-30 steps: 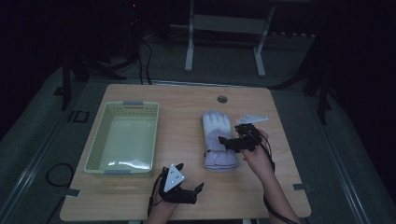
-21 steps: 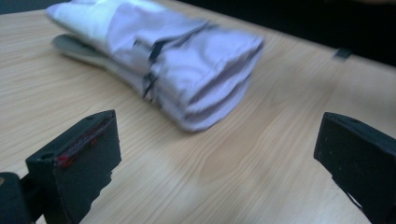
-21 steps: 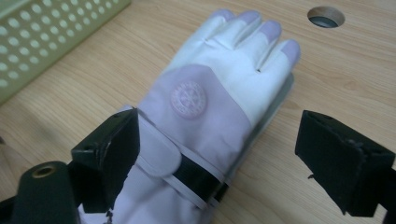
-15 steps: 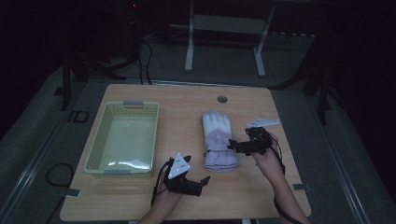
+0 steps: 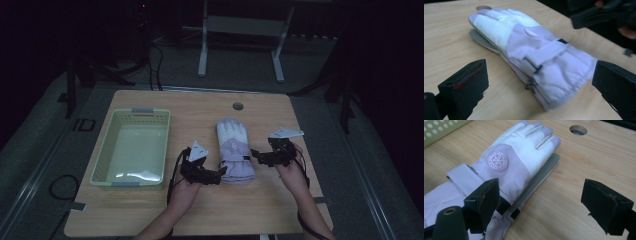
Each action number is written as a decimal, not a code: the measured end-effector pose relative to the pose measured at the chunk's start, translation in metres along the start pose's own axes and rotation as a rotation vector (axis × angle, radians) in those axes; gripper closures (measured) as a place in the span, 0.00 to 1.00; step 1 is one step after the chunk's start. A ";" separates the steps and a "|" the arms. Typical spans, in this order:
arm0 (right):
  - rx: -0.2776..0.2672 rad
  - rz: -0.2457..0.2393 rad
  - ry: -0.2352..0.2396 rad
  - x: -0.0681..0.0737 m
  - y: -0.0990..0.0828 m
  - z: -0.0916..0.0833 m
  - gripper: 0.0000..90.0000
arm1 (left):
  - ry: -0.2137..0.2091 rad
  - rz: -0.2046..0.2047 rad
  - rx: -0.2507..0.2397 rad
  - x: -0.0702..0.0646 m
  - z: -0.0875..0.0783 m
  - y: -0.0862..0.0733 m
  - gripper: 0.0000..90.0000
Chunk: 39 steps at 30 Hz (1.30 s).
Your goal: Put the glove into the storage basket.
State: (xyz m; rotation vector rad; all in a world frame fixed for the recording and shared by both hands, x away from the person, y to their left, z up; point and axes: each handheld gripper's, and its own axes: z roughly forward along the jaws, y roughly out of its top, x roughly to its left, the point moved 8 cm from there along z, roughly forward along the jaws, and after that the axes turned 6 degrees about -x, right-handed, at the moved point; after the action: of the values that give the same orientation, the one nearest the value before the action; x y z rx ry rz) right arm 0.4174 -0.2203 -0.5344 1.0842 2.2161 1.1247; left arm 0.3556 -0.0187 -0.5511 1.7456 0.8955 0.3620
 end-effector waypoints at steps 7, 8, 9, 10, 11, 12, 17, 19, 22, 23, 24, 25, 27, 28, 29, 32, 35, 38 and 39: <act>-0.011 0.039 0.016 -0.003 0.000 0.012 0.12 | 0.005 0.069 0.023 0.007 0.031 0.015 0.01; -0.010 0.046 0.033 -0.002 0.000 0.014 0.12 | 0.004 0.078 0.035 0.007 0.034 0.017 0.01; -0.011 0.048 0.040 -0.001 -0.001 0.017 0.12 | 0.016 0.081 0.050 0.008 0.039 0.018 0.01; -0.003 0.045 0.036 -0.001 -0.002 0.019 0.13 | 0.012 0.080 0.062 0.009 0.043 0.019 0.01; 0.011 0.040 0.042 -0.001 -0.003 0.022 0.15 | 0.010 0.069 0.068 0.010 0.047 0.020 0.01; 0.011 0.034 0.040 -0.001 -0.003 0.025 0.16 | 0.023 0.064 0.082 0.013 0.053 0.021 0.01; -0.012 0.055 0.040 -0.003 0.002 0.035 0.26 | 0.042 0.044 0.122 0.024 0.069 0.024 0.01; -0.011 0.051 0.031 -0.005 0.003 0.040 0.30 | 0.087 0.042 0.133 0.028 0.073 0.023 0.13; 0.003 0.039 0.029 -0.003 0.001 0.046 0.32 | 0.069 0.037 0.170 0.028 0.076 0.014 0.17; 0.006 0.030 0.021 -0.002 -0.001 0.047 0.32 | 0.079 0.034 0.189 0.030 0.077 0.010 0.18; 0.014 0.023 0.022 -0.002 -0.003 0.049 0.33 | 0.092 0.011 0.188 0.033 0.077 0.007 0.18; 0.025 0.024 0.024 -0.001 -0.006 0.051 0.33 | 0.085 -0.011 0.194 0.035 0.077 0.004 0.18; 0.041 0.029 0.033 0.002 -0.012 0.054 0.33 | 0.094 -0.049 0.224 0.038 0.078 -0.005 0.19; 0.051 0.031 0.045 0.004 -0.016 0.057 0.32 | 0.092 -0.054 0.237 0.039 0.079 -0.008 0.19; 0.058 0.031 0.048 0.005 -0.019 0.058 0.33 | 0.087 -0.081 0.249 0.039 0.080 -0.011 0.19; 0.108 0.047 0.061 0.007 -0.027 0.064 0.36 | 0.078 -0.096 0.278 0.039 0.084 -0.015 0.20; 0.144 0.046 0.053 0.009 -0.030 0.066 0.36 | 0.058 -0.095 0.308 0.038 0.088 -0.018 0.22; 0.175 0.064 0.073 0.011 -0.032 0.068 0.45 | -0.004 -0.142 0.335 0.039 0.092 -0.021 0.28; 0.182 0.085 0.095 0.013 -0.032 0.069 0.51 | -0.029 -0.163 0.338 0.039 0.093 -0.022 0.29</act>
State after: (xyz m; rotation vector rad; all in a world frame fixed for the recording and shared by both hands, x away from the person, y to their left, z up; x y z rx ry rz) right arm 0.4403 -0.1891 -0.6010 1.2335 2.4058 1.0446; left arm 0.4317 -0.0515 -0.6117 1.9605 1.1184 0.0795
